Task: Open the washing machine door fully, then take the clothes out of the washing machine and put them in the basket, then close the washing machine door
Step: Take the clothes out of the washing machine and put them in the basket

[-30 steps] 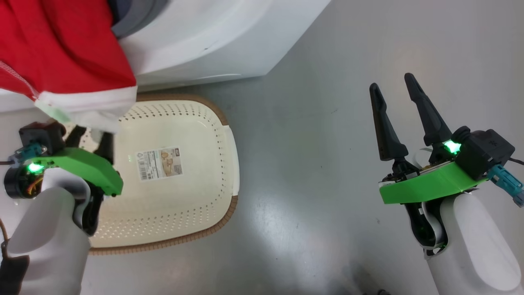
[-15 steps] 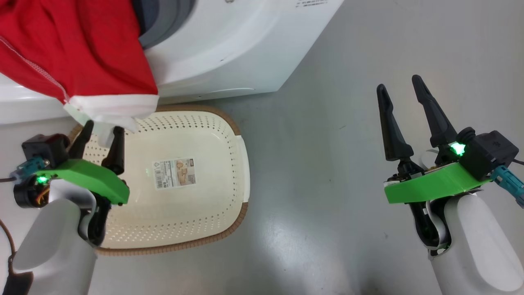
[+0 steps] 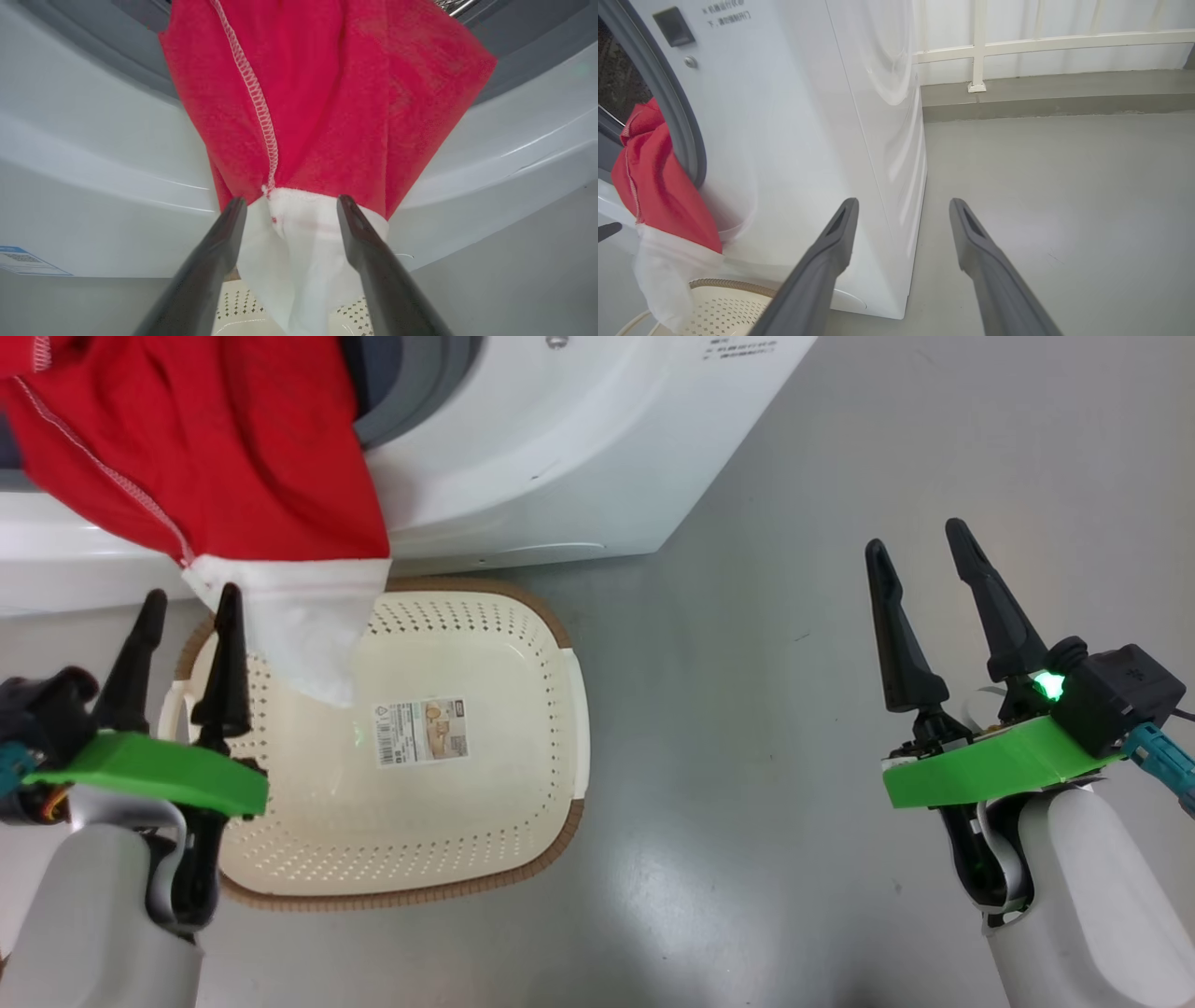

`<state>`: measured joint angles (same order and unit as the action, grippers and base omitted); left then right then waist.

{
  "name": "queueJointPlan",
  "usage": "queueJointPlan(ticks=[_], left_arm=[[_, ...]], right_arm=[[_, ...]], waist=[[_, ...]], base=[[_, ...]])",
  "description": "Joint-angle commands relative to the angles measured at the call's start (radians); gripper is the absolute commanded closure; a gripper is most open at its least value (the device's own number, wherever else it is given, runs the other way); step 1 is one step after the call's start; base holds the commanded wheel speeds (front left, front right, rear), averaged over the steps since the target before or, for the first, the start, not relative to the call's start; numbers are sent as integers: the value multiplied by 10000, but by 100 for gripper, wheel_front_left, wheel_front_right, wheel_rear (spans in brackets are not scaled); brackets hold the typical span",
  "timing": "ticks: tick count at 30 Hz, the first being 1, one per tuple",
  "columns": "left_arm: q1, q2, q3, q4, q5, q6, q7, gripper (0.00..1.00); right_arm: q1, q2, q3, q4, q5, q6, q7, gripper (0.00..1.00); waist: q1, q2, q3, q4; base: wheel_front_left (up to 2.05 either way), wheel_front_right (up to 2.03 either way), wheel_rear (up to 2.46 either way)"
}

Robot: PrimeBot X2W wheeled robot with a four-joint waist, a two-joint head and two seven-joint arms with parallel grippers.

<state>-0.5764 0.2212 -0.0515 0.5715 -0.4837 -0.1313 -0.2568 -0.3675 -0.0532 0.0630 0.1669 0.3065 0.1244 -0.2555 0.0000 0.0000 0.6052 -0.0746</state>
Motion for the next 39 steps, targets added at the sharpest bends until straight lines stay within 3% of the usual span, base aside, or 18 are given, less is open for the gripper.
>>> queueJointPlan(ticks=[1,9,21,29,39], left_arm=[[506,240,552,-676,205,6,-49,0],[1703,38,1276,-3054,738,6,-49,0],[3117,-426,1957,-5197,1250,6,-49,0],[3098,-466,2002,-5315,1251,6,-49,0],[1833,-78,1680,-4312,1477,6,-49,0]], right_arm=[[314,30,134,-214,-89,63,-63,0],[349,30,109,-194,-158,63,-63,0],[365,30,101,-209,-175,63,-63,0],[366,30,107,-210,-123,63,-63,0],[381,30,146,-197,-91,63,-63,0]], waist=[[0,0,-43,46],[0,0,-134,135],[0,0,-157,115],[0,0,-119,94],[0,0,-115,104]], base=[[0,0,0],[0,0,0],[0,0,0],[0,0,0],[0,0,0]])
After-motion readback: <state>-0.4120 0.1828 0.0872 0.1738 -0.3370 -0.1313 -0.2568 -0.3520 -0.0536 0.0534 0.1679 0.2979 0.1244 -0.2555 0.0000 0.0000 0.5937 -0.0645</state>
